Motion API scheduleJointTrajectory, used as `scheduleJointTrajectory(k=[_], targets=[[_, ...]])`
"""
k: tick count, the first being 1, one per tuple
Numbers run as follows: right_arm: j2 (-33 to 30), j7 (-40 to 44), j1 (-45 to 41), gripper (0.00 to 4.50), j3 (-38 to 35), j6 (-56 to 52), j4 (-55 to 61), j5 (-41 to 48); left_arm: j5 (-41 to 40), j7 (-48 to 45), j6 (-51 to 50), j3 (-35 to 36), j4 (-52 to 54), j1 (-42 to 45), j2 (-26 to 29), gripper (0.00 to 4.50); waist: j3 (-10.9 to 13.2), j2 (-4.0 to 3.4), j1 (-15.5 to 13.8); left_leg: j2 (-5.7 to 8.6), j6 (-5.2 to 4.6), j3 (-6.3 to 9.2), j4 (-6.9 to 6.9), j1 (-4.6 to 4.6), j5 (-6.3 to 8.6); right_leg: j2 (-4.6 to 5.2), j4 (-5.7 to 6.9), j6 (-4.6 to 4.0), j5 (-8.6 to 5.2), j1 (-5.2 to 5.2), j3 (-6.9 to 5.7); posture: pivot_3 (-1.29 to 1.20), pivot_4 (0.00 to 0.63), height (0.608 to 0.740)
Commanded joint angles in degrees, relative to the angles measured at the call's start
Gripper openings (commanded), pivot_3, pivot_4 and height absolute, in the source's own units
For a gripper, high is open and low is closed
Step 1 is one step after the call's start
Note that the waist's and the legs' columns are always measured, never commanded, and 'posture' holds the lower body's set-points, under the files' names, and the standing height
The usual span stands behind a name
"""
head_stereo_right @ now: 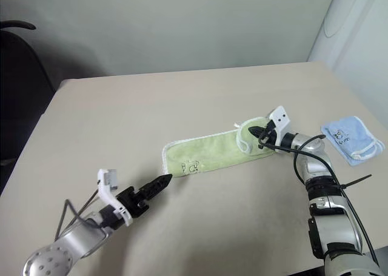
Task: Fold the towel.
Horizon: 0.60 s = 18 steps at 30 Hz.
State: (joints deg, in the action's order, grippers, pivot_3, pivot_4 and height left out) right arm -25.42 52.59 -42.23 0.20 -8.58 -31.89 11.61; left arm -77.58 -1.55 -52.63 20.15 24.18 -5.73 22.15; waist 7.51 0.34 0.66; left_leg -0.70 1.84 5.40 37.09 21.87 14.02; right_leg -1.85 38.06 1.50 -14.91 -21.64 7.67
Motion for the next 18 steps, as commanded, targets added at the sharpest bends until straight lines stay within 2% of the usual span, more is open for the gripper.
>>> scheduleJointTrajectory(k=[1, 8, 14, 15, 17, 18], targets=[[0.09, -1.35, -1.04, 0.04, -2.32, -0.46, 3.09, 1.74, -3.59, 5.93, -0.12, -1.32, -4.64, 5.30, -1.93, 4.50, 0.00, 0.00, -0.10, 0.00, 0.00, 0.00, 0.00, 0.00, 0.00, 0.00, -0.01, 0.00, 0.01, 0.00, 0.00, 0.00, 0.150, 0.740], [-0.03, -3.05, -1.17, 0.04, -3.97, -0.78, 5.12, 2.31, -3.99, 14.03, -2.35, -4.18, -12.46, 12.16, -3.73, 4.50, 0.02, -0.05, -0.63, 0.01, 0.01, 0.00, 0.00, -0.01, -0.01, 0.00, 0.00, 0.07, 0.06, 0.02, -0.01, 0.00, 0.150, 0.740], [-0.13, -3.89, -0.79, 0.04, -4.63, -1.24, 6.71, 2.46, -2.44, 15.27, -3.47, -5.75, -14.42, 14.52, -3.81, 4.50, 0.03, -0.08, -1.09, 0.11, -0.20, 0.02, 0.02, -0.24, 0.01, 0.03, -0.01, 0.09, 0.11, 0.30, 0.01, 0.00, 0.150, 0.740], [-0.17, -3.91, -0.70, 0.00, -4.68, -1.30, 6.86, 2.47, -2.46, 15.36, -3.42, -5.77, -14.37, 14.62, -3.91, 4.14, 0.03, -0.08, -1.09, 0.13, -0.48, 0.02, 0.02, -0.29, 0.18, 0.04, -0.02, 0.08, 0.10, 0.35, 0.01, 0.00, 0.150, 0.740], [-0.22, -4.00, -0.49, 0.00, -4.79, -1.44, 7.19, 2.45, -2.39, 15.26, -3.20, -5.66, -14.02, 14.64, -3.99, 3.65, 0.03, -0.08, -1.09, 0.15, -0.48, 0.02, 0.02, -0.30, 0.17, 0.04, -0.02, 0.08, 0.10, 0.36, 0.02, 0.00, 0.150, 0.740], [-0.23, -4.05, -0.40, 0.00, -4.83, -1.52, 7.38, 2.45, -2.31, 15.17, -2.98, -5.47, -13.85, 14.55, -4.05, 3.26, 0.04, -0.09, -1.09, 0.15, -0.45, 0.02, 0.02, -0.30, 0.15, 0.04, -0.02, 0.08, 0.10, 0.36, 0.02, 0.00, 0.150, 0.740]])
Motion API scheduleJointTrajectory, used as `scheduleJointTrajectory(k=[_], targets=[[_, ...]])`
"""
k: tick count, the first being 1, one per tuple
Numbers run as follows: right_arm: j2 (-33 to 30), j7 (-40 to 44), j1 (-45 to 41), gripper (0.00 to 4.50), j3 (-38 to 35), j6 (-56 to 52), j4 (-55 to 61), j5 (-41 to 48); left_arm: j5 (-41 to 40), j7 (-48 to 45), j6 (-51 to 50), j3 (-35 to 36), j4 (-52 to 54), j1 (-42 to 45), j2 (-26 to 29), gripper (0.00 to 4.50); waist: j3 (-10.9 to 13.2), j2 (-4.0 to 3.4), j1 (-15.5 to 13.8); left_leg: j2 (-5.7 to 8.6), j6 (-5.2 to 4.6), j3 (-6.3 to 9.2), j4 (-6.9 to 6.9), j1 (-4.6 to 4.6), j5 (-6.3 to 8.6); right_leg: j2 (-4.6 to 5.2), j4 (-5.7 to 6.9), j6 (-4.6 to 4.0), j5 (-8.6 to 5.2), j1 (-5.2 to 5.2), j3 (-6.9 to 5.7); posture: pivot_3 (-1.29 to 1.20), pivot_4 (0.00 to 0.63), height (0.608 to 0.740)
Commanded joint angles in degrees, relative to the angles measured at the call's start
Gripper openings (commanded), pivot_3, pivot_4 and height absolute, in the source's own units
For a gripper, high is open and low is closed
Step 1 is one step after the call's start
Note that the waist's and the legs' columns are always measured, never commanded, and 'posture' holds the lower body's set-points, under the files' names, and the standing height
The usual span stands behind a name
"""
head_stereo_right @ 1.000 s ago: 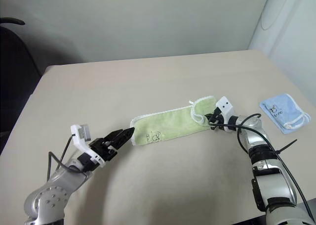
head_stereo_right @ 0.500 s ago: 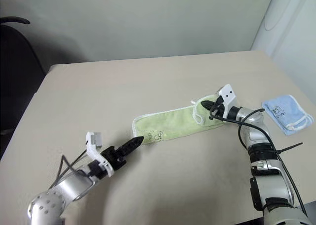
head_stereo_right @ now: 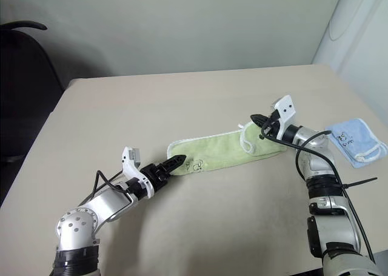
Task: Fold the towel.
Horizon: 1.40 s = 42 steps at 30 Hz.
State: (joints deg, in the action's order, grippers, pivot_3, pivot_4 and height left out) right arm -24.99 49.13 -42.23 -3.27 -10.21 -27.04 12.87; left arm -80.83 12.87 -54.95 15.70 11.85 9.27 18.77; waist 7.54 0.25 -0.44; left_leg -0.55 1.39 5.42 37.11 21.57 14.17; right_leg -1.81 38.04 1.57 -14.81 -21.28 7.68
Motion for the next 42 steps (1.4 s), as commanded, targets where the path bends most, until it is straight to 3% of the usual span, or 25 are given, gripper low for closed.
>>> scheduleJointTrajectory(k=[1, 9, 15, 20, 25, 33, 39, 42], targets=[[-0.69, -0.64, -0.36, 0.00, -1.39, 0.06, 2.64, 1.18, 1.00, 0.69, -0.54, -0.84, -1.44, -0.50, -0.71, 2.84, 0.00, 0.00, 0.00, 0.00, 0.07, 0.00, 0.00, 0.00, -0.04, 0.00, 0.00, -0.01, -0.01, -0.01, 0.00, 0.00, 0.150, 0.740], [-0.77, -0.99, -0.05, 0.00, -1.35, 0.11, 2.74, 1.20, 2.12, -0.03, 1.01, 1.39, -1.56, -0.40, -0.93, 0.05, 0.03, -0.03, 0.07, -0.03, 0.54, -0.01, -0.14, 0.24, -0.28, -0.02, -0.08, 0.00, -0.06, -0.30, 0.02, 0.00, 0.150, 0.740], [-1.19, -0.88, 0.35, 0.00, -1.43, 0.29, 2.78, 1.14, 1.55, -2.53, 2.32, 6.96, -0.49, -0.91, 3.48, 0.05, 0.08, 0.03, 0.54, -0.10, 0.56, 0.00, -0.18, 0.26, -0.30, -0.08, -0.05, 0.00, -0.06, -0.37, 0.02, 0.00, 0.150, 0.740], [-1.74, -0.97, 0.73, 0.00, -1.56, 0.61, 2.32, 1.00, 0.16, -6.96, 2.50, 13.49, -0.07, -1.07, 10.33, 0.05, 0.14, 0.13, 1.08, -0.13, 0.63, -0.01, -0.33, 0.35, -0.30, -0.12, -0.06, -0.01, -0.06, -0.56, 0.07, 0.00, 0.150, 0.740], [-1.73, -1.15, 0.45, 0.00, -1.45, 1.19, 1.07, 0.75, 0.78, -11.07, 1.93, 14.00, 0.56, 2.06, 14.59, 0.05, 0.16, 0.17, 0.98, -0.12, 0.66, -0.01, -0.50, 0.37, -0.31, -0.11, -0.11, -0.02, -0.06, -0.63, 0.11, 0.00, 0.150, 0.740], [-0.92, -3.04, -1.34, 0.00, -1.58, 2.82, -2.32, 0.24, 6.12, -19.12, -2.45, -1.32, 2.74, 18.44, 16.84, 0.05, 0.22, 0.26, 0.36, -0.07, 0.64, 0.10, -0.30, 0.44, -0.31, -0.08, -0.10, 0.03, -0.01, -0.60, 0.07, 0.00, 0.150, 0.740], [-1.00, -7.96, -1.75, 0.00, -3.68, 4.74, -4.29, 0.34, 17.72, -27.48, -5.70, -19.15, -7.64, 38.89, 8.35, 0.05, 0.22, 0.26, 0.17, -0.08, 0.60, 0.12, -0.12, 0.63, -0.28, -0.05, -0.11, 0.13, 0.07, -0.67, 0.06, 0.00, 0.150, 0.740], [-1.44, -10.62, -0.73, 0.00, -5.18, 4.95, -3.46, 0.84, 25.30, -33.22, -5.28, -26.92, -13.16, 44.30, 4.84, 0.05, 0.22, 0.26, 0.18, -0.04, 0.55, 0.12, -0.03, 0.90, -0.25, 0.00, -0.18, 0.25, 0.13, -0.90, 0.09, 0.00, 0.150, 0.740]])
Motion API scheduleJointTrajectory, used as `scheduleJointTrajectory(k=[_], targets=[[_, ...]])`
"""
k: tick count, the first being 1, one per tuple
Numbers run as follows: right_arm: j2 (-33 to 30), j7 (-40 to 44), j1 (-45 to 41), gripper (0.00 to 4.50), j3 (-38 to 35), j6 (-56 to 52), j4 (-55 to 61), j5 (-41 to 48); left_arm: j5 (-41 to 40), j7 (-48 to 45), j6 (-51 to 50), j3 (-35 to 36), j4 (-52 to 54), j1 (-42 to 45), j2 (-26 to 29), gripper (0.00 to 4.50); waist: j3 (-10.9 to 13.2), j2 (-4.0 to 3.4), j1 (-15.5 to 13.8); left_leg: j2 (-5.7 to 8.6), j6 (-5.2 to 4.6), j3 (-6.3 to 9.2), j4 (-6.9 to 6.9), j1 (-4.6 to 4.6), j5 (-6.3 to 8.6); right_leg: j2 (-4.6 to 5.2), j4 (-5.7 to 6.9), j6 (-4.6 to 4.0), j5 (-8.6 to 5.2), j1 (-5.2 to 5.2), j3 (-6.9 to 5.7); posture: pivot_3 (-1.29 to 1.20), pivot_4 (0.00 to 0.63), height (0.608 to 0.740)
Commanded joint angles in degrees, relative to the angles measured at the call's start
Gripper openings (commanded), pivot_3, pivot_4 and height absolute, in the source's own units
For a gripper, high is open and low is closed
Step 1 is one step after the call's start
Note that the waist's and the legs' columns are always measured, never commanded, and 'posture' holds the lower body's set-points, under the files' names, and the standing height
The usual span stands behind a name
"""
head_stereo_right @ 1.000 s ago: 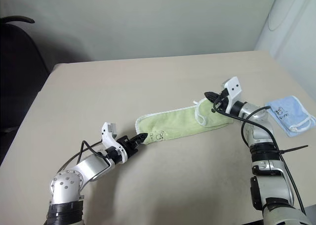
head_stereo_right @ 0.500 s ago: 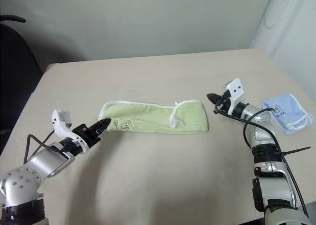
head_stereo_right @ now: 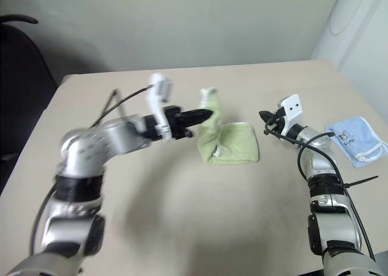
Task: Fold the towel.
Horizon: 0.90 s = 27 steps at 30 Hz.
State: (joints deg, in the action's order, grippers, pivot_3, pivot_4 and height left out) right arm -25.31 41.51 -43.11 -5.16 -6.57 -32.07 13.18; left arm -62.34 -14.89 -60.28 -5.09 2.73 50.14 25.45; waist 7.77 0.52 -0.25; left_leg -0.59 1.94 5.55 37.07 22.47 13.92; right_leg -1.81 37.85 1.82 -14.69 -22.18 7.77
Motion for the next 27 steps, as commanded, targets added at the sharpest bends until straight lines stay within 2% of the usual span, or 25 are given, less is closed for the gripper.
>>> scheduleJointTrajectory(k=[1, 5, 9, 10, 12, 16, 21, 23, 27], targets=[[-1.24, -3.79, 0.71, 0.00, -3.85, 1.23, 2.18, 0.70, 9.21, -7.40, 0.71, -8.31, -5.98, 4.53, -2.91, 0.05, 0.00, 0.00, 0.00, 0.00, 0.00, -0.01, -0.01, 0.08, 0.00, 0.00, -0.03, 0.01, 0.00, -0.08, 0.00, 0.00, 0.150, 0.740], [-1.56, -5.93, 3.89, 0.00, -5.65, 0.00, 6.38, 1.33, 19.65, -12.58, 3.96, -14.96, -14.10, 6.94, -6.32, 0.05, 0.00, 0.00, 0.28, 0.00, 0.01, -0.01, -0.05, 0.28, 0.00, -0.01, -0.04, 0.06, -0.03, -0.35, 0.07, 0.00, 0.150, 0.740], [-1.86, -7.06, 7.66, 0.00, -6.71, -1.74, 11.04, 1.78, 24.36, -15.86, 5.69, -14.61, -18.42, 6.59, -9.45, 0.05, 0.00, 0.00, 0.38, 0.00, 0.02, -0.01, 0.00, 0.57, -0.01, -0.01, 0.02, 0.12, -0.06, -0.62, 0.10, 0.00, 0.150, 0.740], [-1.89, -7.30, 8.34, 0.00, -6.85, -2.15, 11.87, 1.87, 24.23, -16.41, 5.69, -13.20, -18.87, 6.24, -10.42, 0.52, 0.00, 0.00, 0.36, 0.00, 0.02, -0.01, 0.00, 0.59, -0.01, -0.01, 0.01, 0.12, -0.06, -0.63, 0.11, 0.00, 0.150, 0.740], [-1.90, -7.62, 9.26, 0.00, -7.02, -2.91, 13.06, 2.09, 23.61, -16.92, 5.31, -10.14, -19.26, 5.55, -12.16, 1.02, 0.00, 0.00, 0.29, 0.01, -0.01, -0.02, 0.02, 0.60, 0.00, 0.00, 0.03, 0.18, -0.04, -0.62, 0.12, 0.00, 0.150, 0.740], [-1.87, -7.28, 9.57, 0.00, -6.22, -4.05, 14.13, 1.98, 20.17, -16.88, 3.82, -2.12, -16.54, 4.03, -14.81, 2.50, 0.00, 0.00, 0.29, 0.02, -0.04, -0.01, 0.12, 0.59, 0.02, 0.00, 0.08, 0.25, 0.02, -0.59, 0.13, 0.00, 0.150, 0.740], [-2.72, -3.85, 8.12, 0.00, -4.58, -6.38, 15.15, 2.65, 19.57, -14.71, 5.18, 4.89, -8.99, 0.72, -13.91, 4.27, 0.00, 0.00, 0.32, 0.02, -0.07, -0.02, 0.20, 0.57, -0.01, 0.00, 0.13, 0.27, 0.06, -0.58, 0.13, 0.00, 0.150, 0.740], [-3.56, -1.12, 7.94, 0.00, -3.85, -8.52, 17.23, 3.82, 22.58, -13.27, 7.97, 6.32, -7.19, -0.91, -11.89, 4.27, 0.00, -0.01, 0.40, 0.03, -0.07, -0.03, 0.23, 0.57, -0.01, 0.00, 0.13, 0.28, 0.06, -0.57, 0.14, 0.00, 0.150, 0.740], [-4.55, 2.49, 6.42, 0.00, -2.24, -12.99, 21.44, 5.75, 31.24, -15.68, 17.10, 3.63, -4.70, -6.76, -5.14, 4.27, -0.01, -0.03, 0.81, 0.03, -0.06, -0.04, 0.21, 0.50, -0.01, -0.05, 0.13, 0.27, 0.06, -0.57, 0.18, 0.00, 0.150, 0.740]])
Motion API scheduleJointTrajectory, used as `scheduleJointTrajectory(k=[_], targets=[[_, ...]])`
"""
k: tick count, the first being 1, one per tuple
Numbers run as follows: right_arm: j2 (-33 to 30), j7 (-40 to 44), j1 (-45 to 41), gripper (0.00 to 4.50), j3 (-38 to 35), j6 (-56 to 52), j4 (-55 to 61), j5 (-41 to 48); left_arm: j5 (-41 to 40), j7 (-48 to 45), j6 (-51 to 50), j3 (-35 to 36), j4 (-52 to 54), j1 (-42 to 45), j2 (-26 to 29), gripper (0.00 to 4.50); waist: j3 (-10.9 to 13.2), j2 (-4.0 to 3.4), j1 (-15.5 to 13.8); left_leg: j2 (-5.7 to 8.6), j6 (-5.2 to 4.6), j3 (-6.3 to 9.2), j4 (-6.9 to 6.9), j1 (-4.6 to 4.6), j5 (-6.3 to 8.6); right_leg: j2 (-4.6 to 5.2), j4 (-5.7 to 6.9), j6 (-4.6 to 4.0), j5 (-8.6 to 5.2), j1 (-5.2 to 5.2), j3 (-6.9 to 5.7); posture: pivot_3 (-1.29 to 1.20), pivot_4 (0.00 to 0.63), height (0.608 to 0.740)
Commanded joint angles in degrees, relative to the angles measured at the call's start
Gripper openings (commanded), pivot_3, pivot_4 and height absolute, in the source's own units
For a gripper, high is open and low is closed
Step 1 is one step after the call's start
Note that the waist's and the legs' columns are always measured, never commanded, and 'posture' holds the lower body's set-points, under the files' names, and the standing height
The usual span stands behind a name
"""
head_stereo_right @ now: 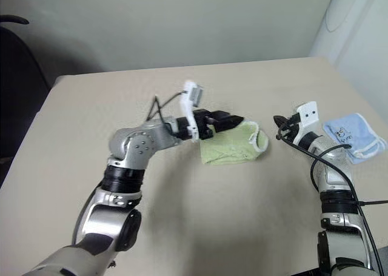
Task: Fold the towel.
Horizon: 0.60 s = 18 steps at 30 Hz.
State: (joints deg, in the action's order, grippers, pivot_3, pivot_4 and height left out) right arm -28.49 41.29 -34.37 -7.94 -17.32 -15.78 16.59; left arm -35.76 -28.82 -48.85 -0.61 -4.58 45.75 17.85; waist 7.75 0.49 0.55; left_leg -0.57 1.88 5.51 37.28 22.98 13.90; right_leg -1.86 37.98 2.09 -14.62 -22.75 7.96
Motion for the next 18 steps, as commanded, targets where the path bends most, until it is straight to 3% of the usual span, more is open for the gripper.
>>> scheduleJointTrajectory(k=[1, 3, 8, 15, 18], targets=[[-1.23, 3.42, -2.66, 0.00, 1.19, -3.24, 6.18, 2.71, 6.04, -2.63, 7.39, -1.69, 2.71, -3.68, 3.32, 4.10, 0.00, 0.00, -0.02, 0.00, 0.00, 0.01, 0.00, 0.01, 0.00, 0.00, 0.00, 0.00, 0.00, 0.01, -0.02, 0.00, 0.150, 0.740], [-0.30, 4.02, -3.31, 0.00, 1.93, -5.39, 7.98, 3.91, 8.07, -4.61, 10.44, -3.39, 3.12, -5.76, 3.81, 3.70, 0.00, 0.01, -0.18, 0.01, -0.01, 0.02, 0.03, 0.02, 0.00, 0.01, -0.03, 0.00, 0.00, 0.02, -0.01, 0.00, 0.150, 0.740], [3.40, 2.98, -3.92, 0.00, 4.68, -10.91, 8.91, 5.13, 11.86, -7.35, 14.40, -7.69, -0.05, -6.65, 0.81, 1.89, 0.00, 0.01, -0.94, 0.06, -0.14, 0.10, 0.31, 0.17, 0.08, 0.04, -0.05, 0.11, 0.06, 0.05, -0.04, 0.00, 0.150, 0.740], [7.94, 1.85, 0.78, 0.00, 11.99, -9.70, -6.64, -1.32, 26.65, -5.50, 23.48, -16.77, -23.97, -4.48, -3.47, 1.89, -0.02, 0.03, -0.93, 0.07, -0.61, 0.15, 0.81, 0.15, 0.35, 0.09, -0.04, 0.23, 0.26, 0.24, -0.07, 0.00, 0.150, 0.740], [7.76, -0.28, 3.26, 0.00, 12.61, -3.45, -9.24, -4.83, 26.18, -5.93, 27.23, -14.76, -23.64, -7.81, -4.35, 1.89, -0.47, -0.32, -0.89, 0.13, -1.13, 0.25, 0.88, -0.27, 0.64, 0.13, -0.10, 0.27, 0.31, 0.69, -0.06, 0.00, 0.150, 0.740]])
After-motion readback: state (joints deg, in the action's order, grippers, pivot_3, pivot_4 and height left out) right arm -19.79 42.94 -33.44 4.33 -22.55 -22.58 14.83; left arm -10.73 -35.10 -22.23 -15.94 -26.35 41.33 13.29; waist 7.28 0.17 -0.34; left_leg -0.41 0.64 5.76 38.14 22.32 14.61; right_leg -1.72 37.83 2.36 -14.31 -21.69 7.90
